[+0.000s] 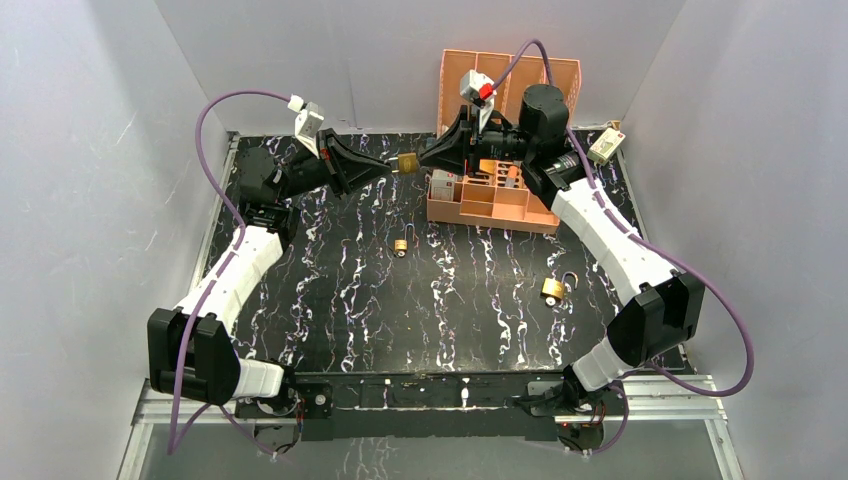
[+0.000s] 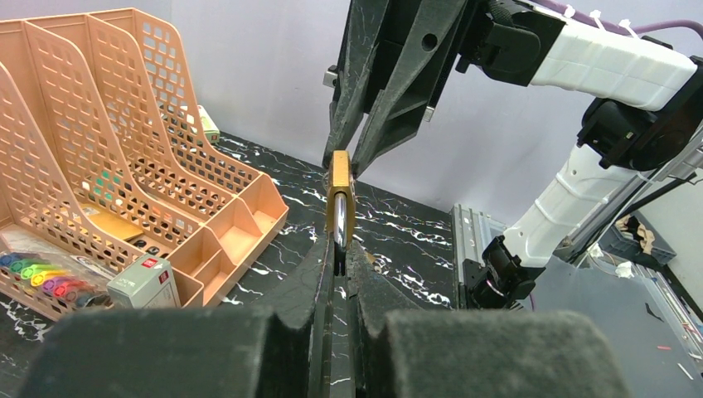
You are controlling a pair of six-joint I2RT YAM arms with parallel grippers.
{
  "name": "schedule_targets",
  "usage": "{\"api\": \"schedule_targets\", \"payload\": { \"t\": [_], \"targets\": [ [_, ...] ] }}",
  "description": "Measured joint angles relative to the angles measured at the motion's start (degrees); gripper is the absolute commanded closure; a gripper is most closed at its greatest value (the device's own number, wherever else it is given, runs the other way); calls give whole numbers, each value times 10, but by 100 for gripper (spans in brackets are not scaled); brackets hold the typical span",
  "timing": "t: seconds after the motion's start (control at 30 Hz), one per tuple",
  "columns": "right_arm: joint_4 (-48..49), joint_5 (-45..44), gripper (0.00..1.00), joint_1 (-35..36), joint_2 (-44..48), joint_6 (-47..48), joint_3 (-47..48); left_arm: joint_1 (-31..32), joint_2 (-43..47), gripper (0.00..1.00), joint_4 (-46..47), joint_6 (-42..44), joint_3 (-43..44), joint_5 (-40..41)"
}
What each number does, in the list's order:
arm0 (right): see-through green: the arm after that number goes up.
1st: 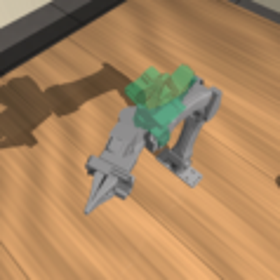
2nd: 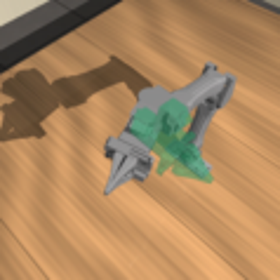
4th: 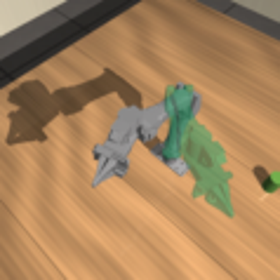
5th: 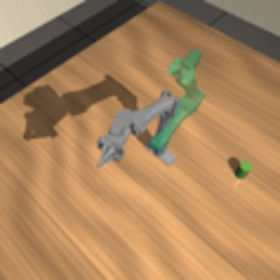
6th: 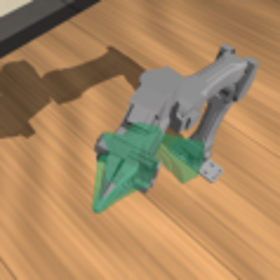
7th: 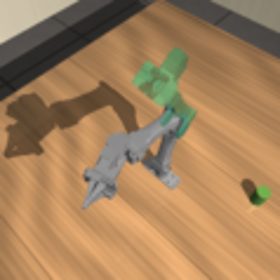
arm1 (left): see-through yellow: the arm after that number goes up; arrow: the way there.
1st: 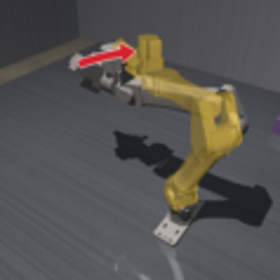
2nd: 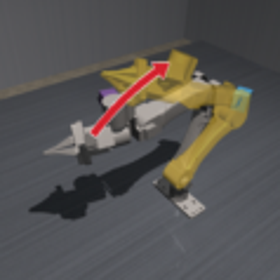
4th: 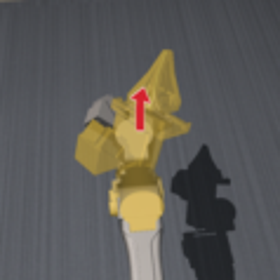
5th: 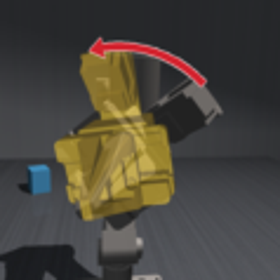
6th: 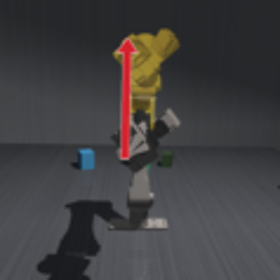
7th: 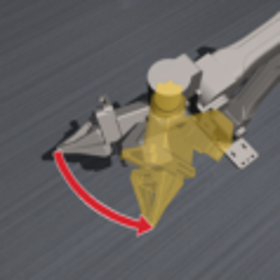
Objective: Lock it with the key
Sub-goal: Lock the lock, then place the lock at the center of the board, then place the key at the center of the board.
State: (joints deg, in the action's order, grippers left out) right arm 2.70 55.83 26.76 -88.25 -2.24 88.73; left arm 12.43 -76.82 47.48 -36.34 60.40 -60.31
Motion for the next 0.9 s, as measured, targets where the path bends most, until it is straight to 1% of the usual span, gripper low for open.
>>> {"api": "schedule_targets", "payload": {
  "t": [0.07,0.1,0.5,0.6,0.77,0.83,0.9],
  "targets": [
    [0,0,98,0,0,3,0,0,0,100,0,0,0,0],
    [0,1,100,0,0,5,0,0,0,100,0,0,0,-1],
    [-13,12,100,-5,3,6,0,-4,0,100,-2,6,1,7],
    [12,23,100,-36,22,-21,-25,-11,0,100,-1,5,2,5],
    [62,24,100,-135,72,-64,-87,-64,4,100,0,1,4,-4],
    [70,21,100,-148,89,-72,-108,-81,8,100,0,1,4,-7],
    [69,15,100,-143,100,-75,-125,-94,19,100,-31,21,4,-6]
  ]
}}
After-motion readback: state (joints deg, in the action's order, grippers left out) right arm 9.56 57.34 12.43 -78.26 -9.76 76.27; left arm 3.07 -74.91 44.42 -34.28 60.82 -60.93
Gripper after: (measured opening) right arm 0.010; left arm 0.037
